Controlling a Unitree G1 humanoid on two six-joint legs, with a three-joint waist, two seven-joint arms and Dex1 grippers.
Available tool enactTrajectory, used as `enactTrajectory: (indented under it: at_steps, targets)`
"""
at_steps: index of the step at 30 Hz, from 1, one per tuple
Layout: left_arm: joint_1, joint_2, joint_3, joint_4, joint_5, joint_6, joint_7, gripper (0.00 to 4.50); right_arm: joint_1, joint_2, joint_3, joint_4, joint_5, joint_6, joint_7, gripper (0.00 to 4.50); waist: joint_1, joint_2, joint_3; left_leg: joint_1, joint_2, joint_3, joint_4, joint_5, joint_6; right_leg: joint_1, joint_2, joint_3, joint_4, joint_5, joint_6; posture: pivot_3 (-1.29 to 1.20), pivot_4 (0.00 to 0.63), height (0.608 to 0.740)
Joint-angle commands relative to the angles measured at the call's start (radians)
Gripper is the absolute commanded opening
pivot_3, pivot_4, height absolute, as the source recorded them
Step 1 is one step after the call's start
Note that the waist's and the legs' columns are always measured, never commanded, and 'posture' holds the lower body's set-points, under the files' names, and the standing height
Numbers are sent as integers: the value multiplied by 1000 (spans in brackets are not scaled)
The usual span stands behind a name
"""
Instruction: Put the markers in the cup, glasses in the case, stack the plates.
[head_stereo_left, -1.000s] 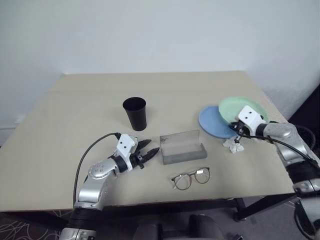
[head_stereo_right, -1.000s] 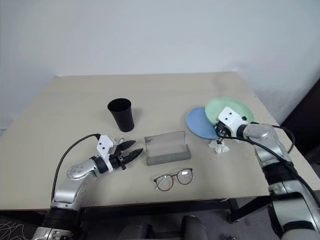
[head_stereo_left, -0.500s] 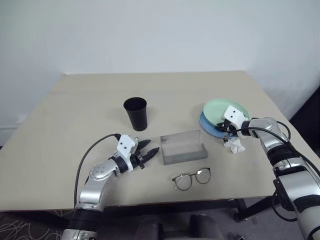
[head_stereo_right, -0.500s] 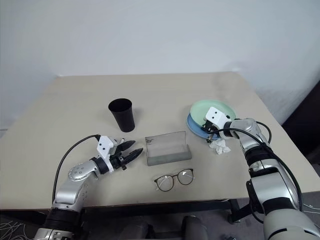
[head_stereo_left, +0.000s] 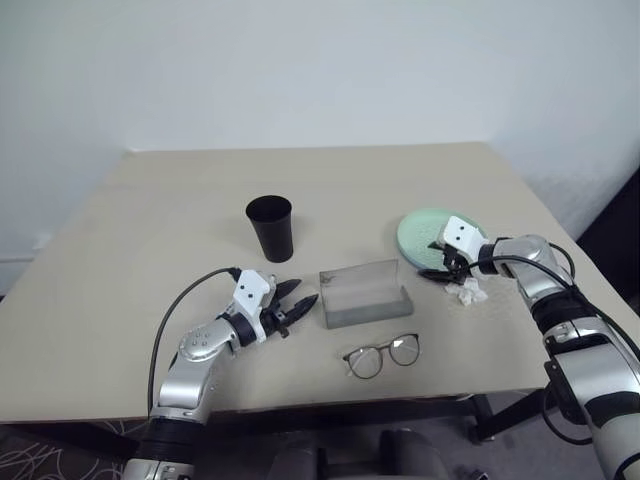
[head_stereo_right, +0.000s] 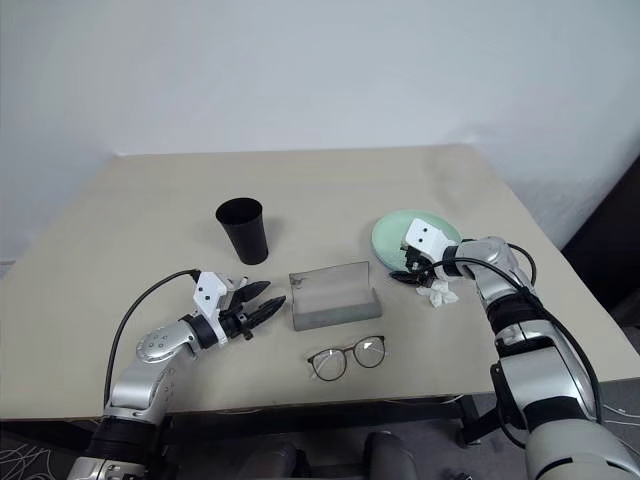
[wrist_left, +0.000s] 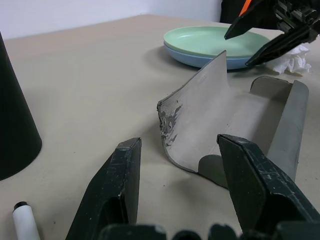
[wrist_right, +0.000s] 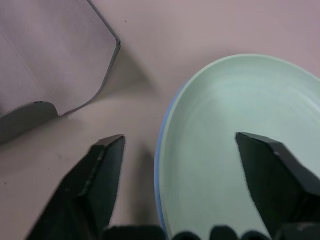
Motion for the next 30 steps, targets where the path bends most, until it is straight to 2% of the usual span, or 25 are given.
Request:
enactTrajectory:
  at_steps: [1,8,18,30]
  targets:
    - [-17,2,5,-34,1,-20,-2,2517,-10,-44,-56,-110,37,33,23,3734,0,0,0,0,0,0,0,0,0,0,0,0,0,0,0,0,0,740]
    - [-16,4,6,-35,-1,-20,-5,2517,125,-169,-80,-366,81,258,156,3734,3,0,0,0,-1,-1,0,0,0,1,-1,0,-1,0,0,0,0,740]
    - [-25,9,9,-23,-4,-25,-18,2517,291,-240,-138,-625,142,586,133,3734,1,0,0,0,0,0,6,0,1,2,-1,1,1,0,0,0,0,740]
    - [-40,-6,-3,-9,4,-29,-22,2517,270,-193,-97,-530,88,616,-5,3734,2,0,0,-1,-1,-1,7,0,1,2,0,1,1,0,0,0,0,740]
